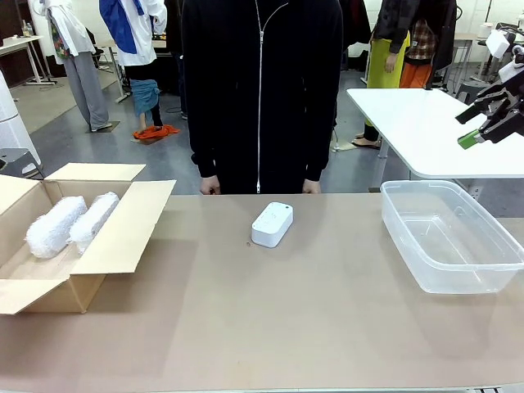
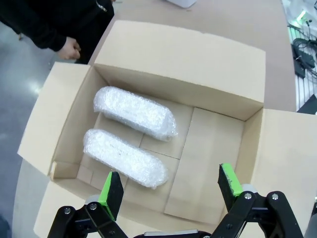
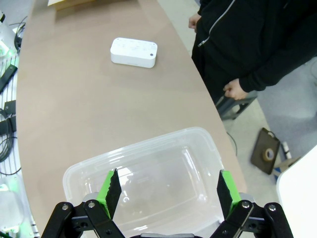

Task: Separate and place wrapped and unwrapped clocks.
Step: Pick up the Digital clock indicated by the person.

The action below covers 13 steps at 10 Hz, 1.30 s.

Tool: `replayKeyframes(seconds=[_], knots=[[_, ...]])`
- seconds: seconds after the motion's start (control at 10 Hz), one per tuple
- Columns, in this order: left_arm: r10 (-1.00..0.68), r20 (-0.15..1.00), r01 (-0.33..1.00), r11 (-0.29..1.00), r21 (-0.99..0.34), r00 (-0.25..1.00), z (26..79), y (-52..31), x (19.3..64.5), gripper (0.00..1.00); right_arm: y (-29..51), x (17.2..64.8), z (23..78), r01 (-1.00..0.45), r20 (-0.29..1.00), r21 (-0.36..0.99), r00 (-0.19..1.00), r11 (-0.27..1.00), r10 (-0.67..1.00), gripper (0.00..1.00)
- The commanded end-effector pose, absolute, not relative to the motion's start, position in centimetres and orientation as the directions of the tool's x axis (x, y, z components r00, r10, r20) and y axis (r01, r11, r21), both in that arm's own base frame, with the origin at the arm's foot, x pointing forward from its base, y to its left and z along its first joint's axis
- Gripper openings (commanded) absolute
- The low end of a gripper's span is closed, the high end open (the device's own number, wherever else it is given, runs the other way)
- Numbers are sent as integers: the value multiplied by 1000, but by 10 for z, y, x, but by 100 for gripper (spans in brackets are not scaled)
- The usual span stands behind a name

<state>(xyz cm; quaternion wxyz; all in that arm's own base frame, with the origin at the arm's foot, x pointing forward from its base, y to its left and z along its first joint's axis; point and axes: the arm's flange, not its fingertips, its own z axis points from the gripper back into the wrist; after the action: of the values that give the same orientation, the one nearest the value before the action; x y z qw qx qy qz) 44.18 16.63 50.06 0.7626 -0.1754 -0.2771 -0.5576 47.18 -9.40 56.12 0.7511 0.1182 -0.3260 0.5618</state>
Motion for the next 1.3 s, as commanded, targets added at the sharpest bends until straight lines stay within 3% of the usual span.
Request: replayKeyframes(seconds=[0.0, 0.3, 0.5, 1.2], knots=[[-727, 659, 957, 288, 38, 192, 499, 179, 450, 100, -92, 472, 560, -924, 635, -186, 147, 335, 758, 100], [-732, 670, 968, 239, 83, 123, 500, 182, 447, 100, -92, 472, 560, -924, 635, -186, 147, 335, 758, 100], [-743, 649, 950, 297, 97, 166, 501, 178, 446, 100, -92, 472, 560, -924, 635, -186, 147, 335, 758, 100], [-743, 650, 964, 259, 62, 158, 498, 179, 445, 100, -92, 472, 560, -924, 635, -186, 147, 335, 758, 100]])
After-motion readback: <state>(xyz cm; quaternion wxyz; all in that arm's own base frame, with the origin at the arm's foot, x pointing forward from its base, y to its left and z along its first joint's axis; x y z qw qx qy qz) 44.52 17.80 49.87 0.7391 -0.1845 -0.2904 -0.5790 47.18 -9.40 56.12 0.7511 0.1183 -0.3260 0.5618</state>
